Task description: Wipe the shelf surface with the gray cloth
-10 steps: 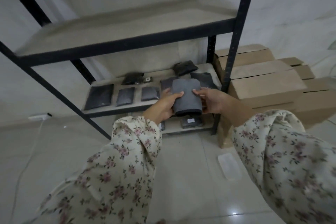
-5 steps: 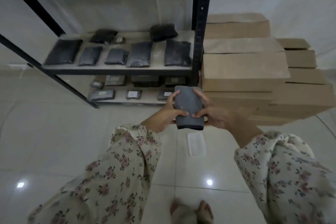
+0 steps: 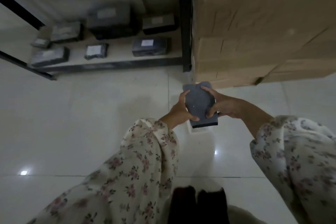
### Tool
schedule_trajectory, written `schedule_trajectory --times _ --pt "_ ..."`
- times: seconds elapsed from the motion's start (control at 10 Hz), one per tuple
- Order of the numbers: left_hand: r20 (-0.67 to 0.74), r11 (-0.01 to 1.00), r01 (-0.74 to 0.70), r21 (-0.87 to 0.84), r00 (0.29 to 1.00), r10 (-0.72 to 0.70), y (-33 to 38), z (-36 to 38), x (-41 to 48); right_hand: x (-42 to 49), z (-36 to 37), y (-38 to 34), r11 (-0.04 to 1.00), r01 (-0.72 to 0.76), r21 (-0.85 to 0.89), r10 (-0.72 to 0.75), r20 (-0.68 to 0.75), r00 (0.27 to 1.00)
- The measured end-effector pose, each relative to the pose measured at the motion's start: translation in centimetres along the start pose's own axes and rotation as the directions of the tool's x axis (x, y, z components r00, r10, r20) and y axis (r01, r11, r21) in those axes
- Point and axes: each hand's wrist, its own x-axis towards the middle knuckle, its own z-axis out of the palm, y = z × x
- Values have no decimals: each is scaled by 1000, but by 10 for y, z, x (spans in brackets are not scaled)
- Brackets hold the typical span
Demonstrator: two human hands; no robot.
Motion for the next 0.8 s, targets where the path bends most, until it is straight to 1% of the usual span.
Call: schedule_trajectory --times 0.1,0.2,0.3,0.4,0.5,0.6,0.7,0.8 --pt "-41 978 -2 210 999 11 -60 25 54 56 1 55 998 17 -67 -20 -51 998" --pt "-67 900 -47 433 994 84 -101 42 99 105 8 99 992 34 -123 -49 -120 991" --pt "-69 757 -97 646 980 185 -125 53 128 147 14 135 930 17 -366 -84 -168 982" --pt "-51 561 -94 823 970 237 -144 59 146 169 17 153 738 -79 -670 -117 -243 963" --pt "-36 343 -81 936 947 320 -154 66 156 175 26 159 539 -98 -836 -231 -259 938" --pt "-59 252 -34 967 934 352 -153 72 158 178 39 165 338 -188 -922 -411 -324 852" --pt "-70 268 -26 963 937 342 -151 72 154 178 46 164 316 -245 -917 -468 -375 800" --pt "-93 358 -29 933 943 319 -139 70 141 159 50 154 391 -277 -878 -466 -448 763"
